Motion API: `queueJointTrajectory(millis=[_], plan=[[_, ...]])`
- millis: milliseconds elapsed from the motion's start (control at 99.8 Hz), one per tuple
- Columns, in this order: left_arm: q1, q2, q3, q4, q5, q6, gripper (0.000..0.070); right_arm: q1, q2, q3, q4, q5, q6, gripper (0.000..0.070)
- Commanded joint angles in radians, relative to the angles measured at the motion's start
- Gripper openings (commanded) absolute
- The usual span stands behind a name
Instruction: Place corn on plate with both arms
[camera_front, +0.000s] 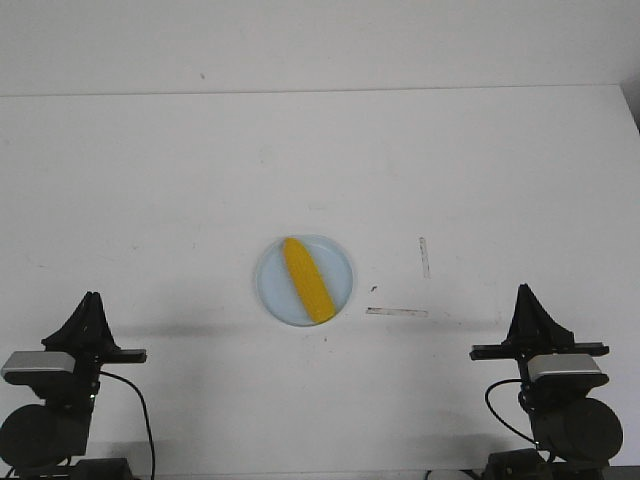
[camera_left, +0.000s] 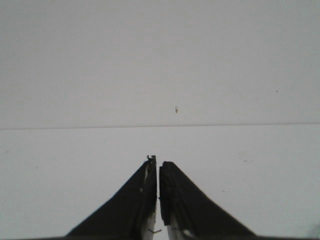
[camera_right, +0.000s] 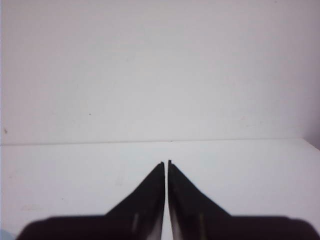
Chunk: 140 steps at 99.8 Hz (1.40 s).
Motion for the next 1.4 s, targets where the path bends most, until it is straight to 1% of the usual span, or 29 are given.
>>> queueJointTrajectory(millis=[0, 271, 411, 501, 621, 771, 1393], plan=[[0.002, -0.027, -0.024, 0.009, 0.001, 0.005, 0.0002, 0.002, -0.002, 0.0, 0.015, 0.0, -0.011, 0.0008], [0.002, -0.157, -0.183, 0.006, 0.001, 0.005, 0.0002, 0.002, -0.002, 0.0, 0.015, 0.0, -0.011, 0.0009], [-0.001, -0.154, -0.255, 0.021, 0.001, 0.001, 0.0002, 0.002, -0.002, 0.0, 0.015, 0.0, -0.012, 0.0009], [-0.014, -0.154, -0.296, 0.05, -0.014, 0.001, 0.0002, 0.002, -0.002, 0.0, 0.015, -0.001, -0.011, 0.0008], [-0.032, -0.154, -0.355, 0.113, -0.016, -0.002, 0.0002, 0.002, -0.002, 0.0, 0.015, 0.0, -0.011, 0.0008], [-0.039, -0.155, -0.356, 0.072, -0.018, -0.004, 0.0002, 0.002, -0.002, 0.0, 0.015, -0.001, -0.012, 0.0008], [-0.039, -0.154, -0.356, 0.08, -0.019, -0.004, 0.0002, 0.002, -0.002, 0.0, 0.015, 0.0, -0.012, 0.0009]])
